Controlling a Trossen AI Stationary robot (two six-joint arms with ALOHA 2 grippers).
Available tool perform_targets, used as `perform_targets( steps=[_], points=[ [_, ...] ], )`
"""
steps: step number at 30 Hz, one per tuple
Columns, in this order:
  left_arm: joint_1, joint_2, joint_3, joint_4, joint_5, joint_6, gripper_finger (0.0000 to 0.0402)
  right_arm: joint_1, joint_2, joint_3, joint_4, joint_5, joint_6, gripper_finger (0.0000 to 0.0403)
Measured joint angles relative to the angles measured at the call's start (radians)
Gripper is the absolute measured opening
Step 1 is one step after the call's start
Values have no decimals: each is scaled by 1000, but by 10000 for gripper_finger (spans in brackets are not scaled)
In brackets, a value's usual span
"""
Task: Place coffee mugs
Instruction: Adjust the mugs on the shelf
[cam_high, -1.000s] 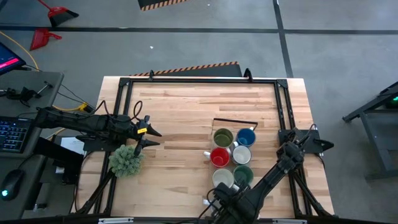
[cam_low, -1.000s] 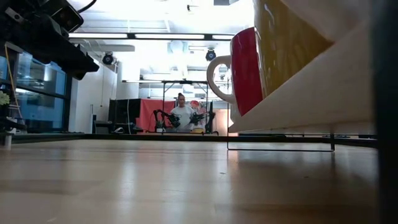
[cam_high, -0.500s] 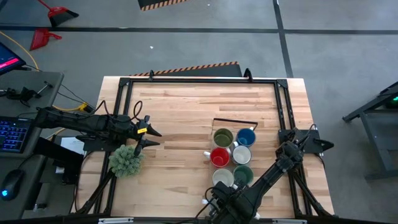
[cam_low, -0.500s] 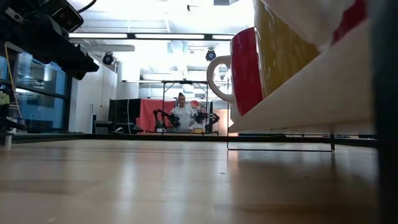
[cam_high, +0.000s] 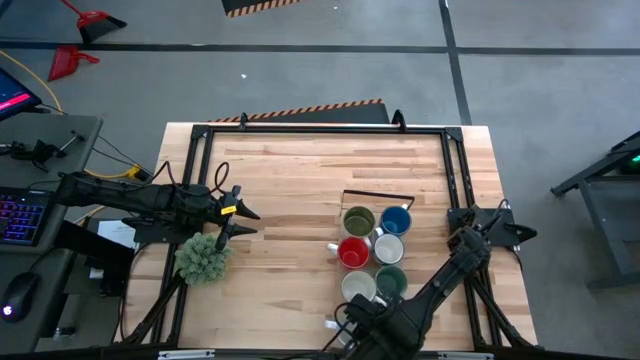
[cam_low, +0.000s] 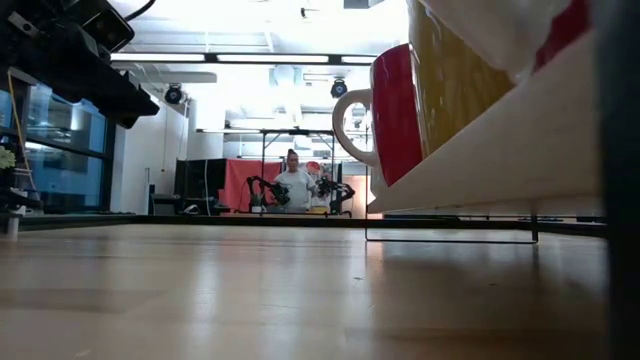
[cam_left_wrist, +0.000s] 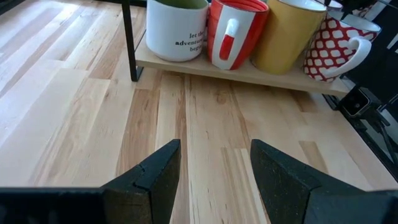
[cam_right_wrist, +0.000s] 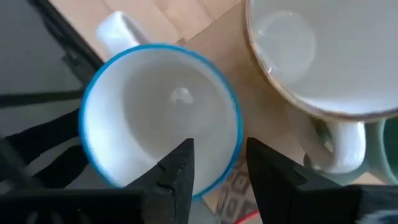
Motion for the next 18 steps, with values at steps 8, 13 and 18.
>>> perform_targets(
  steps=[8, 13, 18],
  points=[
    [0, 0, 0, -1, 0, 0, 184, 15, -43, 1, 14, 53, 0, 124],
    [0, 0, 0, -9, 0, 0, 184, 48, -78, 1, -30, 49, 5, 124],
    [0, 0, 0, -24, 0, 0, 184, 93, -110, 0, -61, 43, 37, 124]
  ],
)
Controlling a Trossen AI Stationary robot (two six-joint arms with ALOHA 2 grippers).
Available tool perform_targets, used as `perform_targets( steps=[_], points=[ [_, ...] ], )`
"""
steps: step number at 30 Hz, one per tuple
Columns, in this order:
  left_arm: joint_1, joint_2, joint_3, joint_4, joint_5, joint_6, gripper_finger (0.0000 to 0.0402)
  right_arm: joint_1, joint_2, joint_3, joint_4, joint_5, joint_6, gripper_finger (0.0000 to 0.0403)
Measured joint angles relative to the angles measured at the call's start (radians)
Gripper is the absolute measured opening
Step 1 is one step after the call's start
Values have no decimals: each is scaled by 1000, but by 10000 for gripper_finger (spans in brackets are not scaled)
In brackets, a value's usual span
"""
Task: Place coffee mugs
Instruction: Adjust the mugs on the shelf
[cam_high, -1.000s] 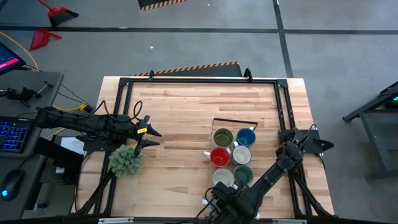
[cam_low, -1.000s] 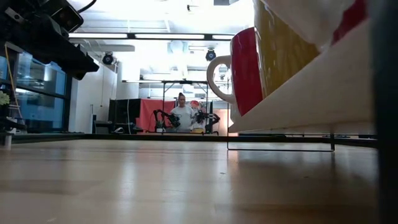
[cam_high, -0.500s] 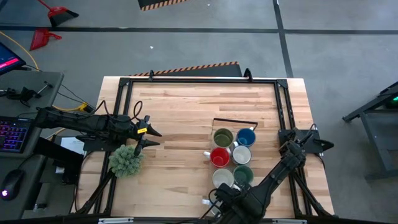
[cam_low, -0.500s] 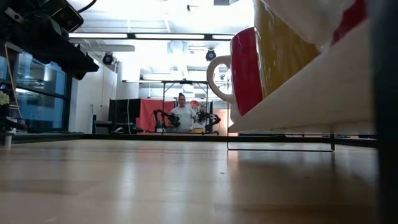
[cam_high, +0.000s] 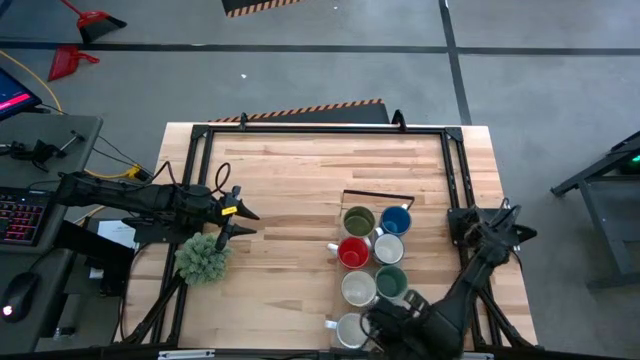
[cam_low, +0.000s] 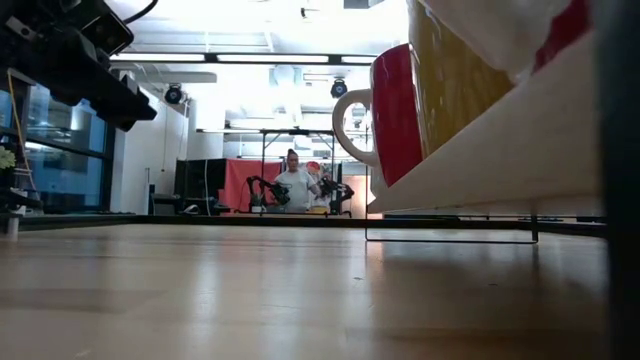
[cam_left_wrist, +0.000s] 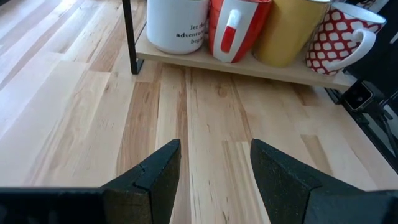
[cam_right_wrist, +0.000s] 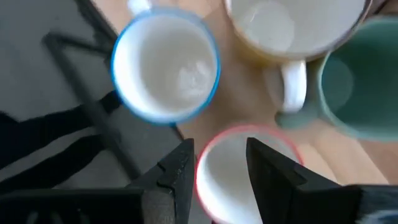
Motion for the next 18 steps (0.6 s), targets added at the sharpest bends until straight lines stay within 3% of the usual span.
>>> perform_targets(
  steps=[8, 18],
  points=[
    [0, 0, 0, -2, 0, 0, 184, 85, -12, -1, 0, -88, 92, 124],
    [0, 0, 0, -2, 0, 0, 184, 167, -10, -21, 0, -63, 337, 101]
  ],
)
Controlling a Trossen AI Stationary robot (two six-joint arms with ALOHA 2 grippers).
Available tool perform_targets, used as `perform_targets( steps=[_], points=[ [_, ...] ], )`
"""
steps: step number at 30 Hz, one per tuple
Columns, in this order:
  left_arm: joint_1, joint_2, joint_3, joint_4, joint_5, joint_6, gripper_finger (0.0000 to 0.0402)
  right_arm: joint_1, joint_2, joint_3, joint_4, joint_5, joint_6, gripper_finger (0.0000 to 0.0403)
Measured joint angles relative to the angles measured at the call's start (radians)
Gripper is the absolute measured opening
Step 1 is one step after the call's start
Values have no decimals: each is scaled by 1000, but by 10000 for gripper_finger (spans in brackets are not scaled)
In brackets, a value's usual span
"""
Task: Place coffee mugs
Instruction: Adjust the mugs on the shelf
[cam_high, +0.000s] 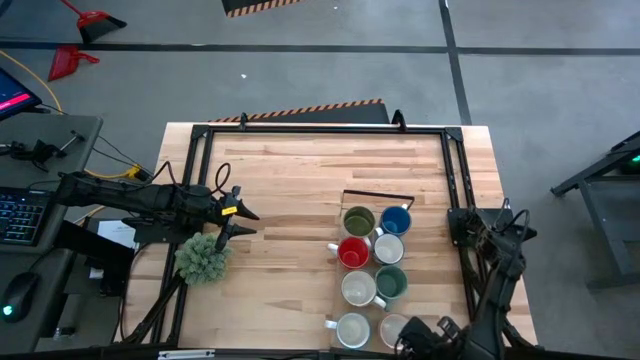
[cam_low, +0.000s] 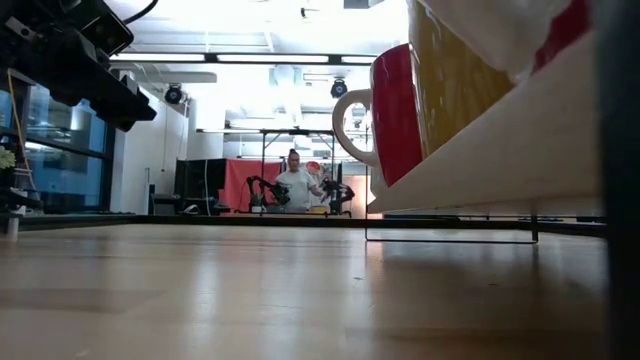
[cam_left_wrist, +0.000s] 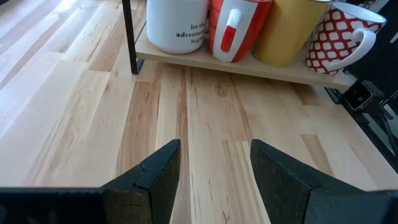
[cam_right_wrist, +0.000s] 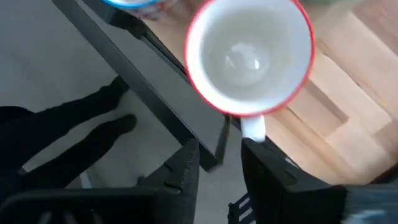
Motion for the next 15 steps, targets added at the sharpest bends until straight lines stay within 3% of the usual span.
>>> perform_targets(
  steps=[6, 15],
  points=[
    [0, 0, 0, 4, 0, 0, 184, 13, 0, -28, 1, -6, 72, 59],
    [0, 0, 0, 5, 0, 1, 184, 10, -49, -29, -1, 49, 38, 3]
  ],
)
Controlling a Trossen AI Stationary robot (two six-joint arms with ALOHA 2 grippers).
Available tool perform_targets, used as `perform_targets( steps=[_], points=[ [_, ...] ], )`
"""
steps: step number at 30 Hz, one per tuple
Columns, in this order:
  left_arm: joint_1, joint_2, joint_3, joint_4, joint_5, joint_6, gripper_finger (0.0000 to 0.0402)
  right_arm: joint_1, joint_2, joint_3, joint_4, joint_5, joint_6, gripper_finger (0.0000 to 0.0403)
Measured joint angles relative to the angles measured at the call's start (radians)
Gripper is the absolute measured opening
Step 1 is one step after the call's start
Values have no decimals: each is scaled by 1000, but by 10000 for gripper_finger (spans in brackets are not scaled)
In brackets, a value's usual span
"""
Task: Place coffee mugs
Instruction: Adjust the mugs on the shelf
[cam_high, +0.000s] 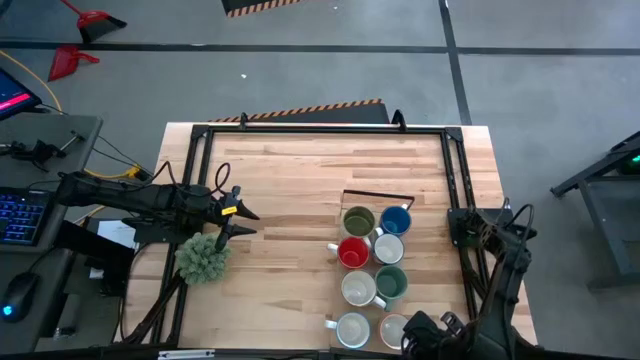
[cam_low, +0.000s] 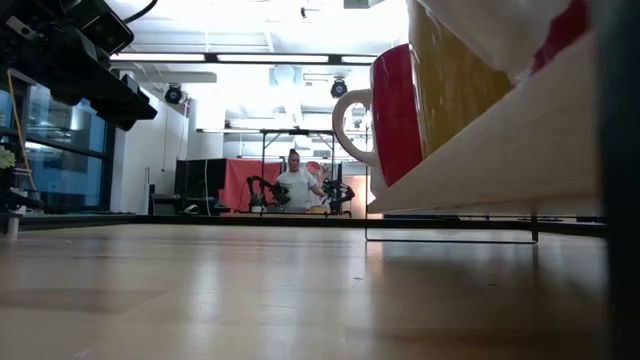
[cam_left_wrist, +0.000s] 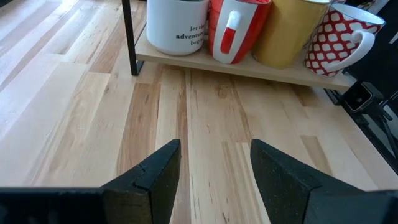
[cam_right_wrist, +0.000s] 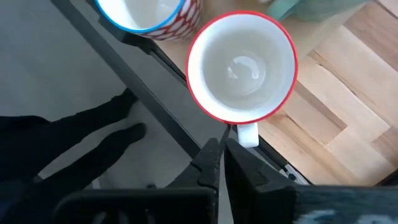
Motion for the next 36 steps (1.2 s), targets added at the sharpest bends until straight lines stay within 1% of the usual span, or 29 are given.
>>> perform_targets(
  steps=[5, 7, 10, 13, 16, 18, 20, 23, 26, 29, 32, 36],
  points=[
    [0, 0, 0, 0, 0, 1, 184, 0, -19, 0, 0, -14, -52, 1],
    [0, 0, 0, 0, 0, 1, 184, 0, -22, -20, 4, -25, -72, 1],
    [0, 0, 0, 0, 0, 15, 184, 0, -65, -135, 3, -52, -71, 0],
    [0, 0, 0, -1, 0, 36, 184, 0, -171, -292, 0, -86, -12, 0],
    [0, 0, 0, -2, 0, 36, 184, 11, -290, -418, 5, -58, 76, 0],
    [0, 0, 0, -3, 0, 36, 184, 14, -349, -477, 45, -34, 85, 0],
    [0, 0, 0, -6, 0, 35, 184, 7, -379, -535, 90, -63, 78, 0],
    [0, 0, 0, -5, 0, 35, 184, -7, -369, -619, 205, -127, 48, 0],
    [0, 0, 0, -7, 0, 35, 184, -15, -364, -683, 313, -123, 18, 0],
    [0, 0, 0, -7, 0, 35, 184, -17, -364, -730, 365, -120, 18, 0],
    [0, 0, 0, -7, 0, 35, 184, -27, -365, -762, 432, -142, 13, 0],
    [0, 0, 0, -7, 0, 35, 184, -35, -361, -783, 474, -141, 7, 0]
  ],
)
